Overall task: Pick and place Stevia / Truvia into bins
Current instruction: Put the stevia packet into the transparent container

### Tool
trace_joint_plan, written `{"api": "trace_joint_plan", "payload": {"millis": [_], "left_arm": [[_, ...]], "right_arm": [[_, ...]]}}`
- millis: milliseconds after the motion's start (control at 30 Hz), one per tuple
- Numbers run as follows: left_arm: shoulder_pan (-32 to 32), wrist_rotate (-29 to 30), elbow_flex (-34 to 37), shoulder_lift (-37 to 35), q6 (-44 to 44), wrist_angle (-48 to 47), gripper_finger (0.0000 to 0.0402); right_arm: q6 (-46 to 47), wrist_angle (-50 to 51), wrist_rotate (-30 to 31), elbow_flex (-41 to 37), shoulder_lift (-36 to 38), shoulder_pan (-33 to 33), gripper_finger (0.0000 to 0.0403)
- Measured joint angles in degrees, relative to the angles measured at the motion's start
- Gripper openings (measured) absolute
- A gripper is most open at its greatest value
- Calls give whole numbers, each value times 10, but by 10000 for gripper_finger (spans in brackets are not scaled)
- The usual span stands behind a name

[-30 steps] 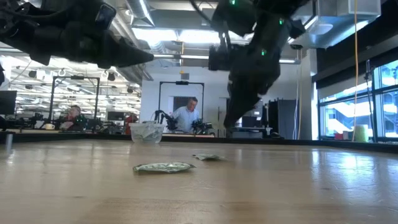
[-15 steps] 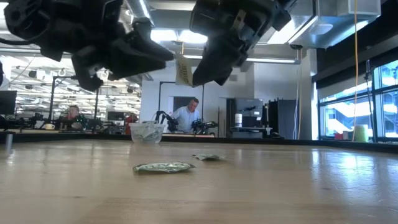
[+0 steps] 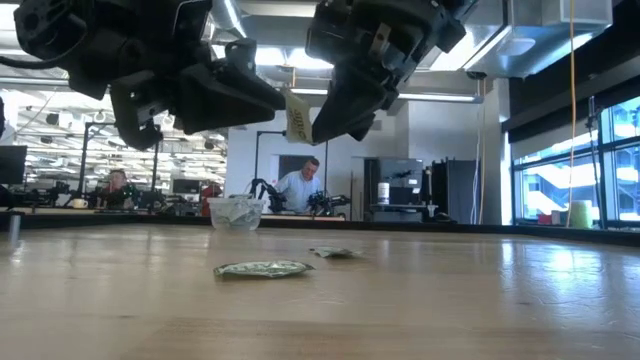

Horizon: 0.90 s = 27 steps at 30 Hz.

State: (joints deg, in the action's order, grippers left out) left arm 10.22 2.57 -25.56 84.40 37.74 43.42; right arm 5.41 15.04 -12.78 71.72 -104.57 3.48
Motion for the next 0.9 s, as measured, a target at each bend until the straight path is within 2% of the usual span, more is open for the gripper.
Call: {"api": "trace_joint_plan", "payload": {"millis": [200,467,767,900], "left_arm": [[3,-8,0,0,-29,4,117],[14,-8,0,0,-11,18,97],[14,34,0,0,4,18,53],[14,34,0,0,24,18,33]], "right_arm": [[7,-21,1,0,0,-11,0],[20,-21,2,0,1,-23,0],[19,-21,-16,0,1,-22,0],[19,-21,-19,0,1,-22,0]]}}
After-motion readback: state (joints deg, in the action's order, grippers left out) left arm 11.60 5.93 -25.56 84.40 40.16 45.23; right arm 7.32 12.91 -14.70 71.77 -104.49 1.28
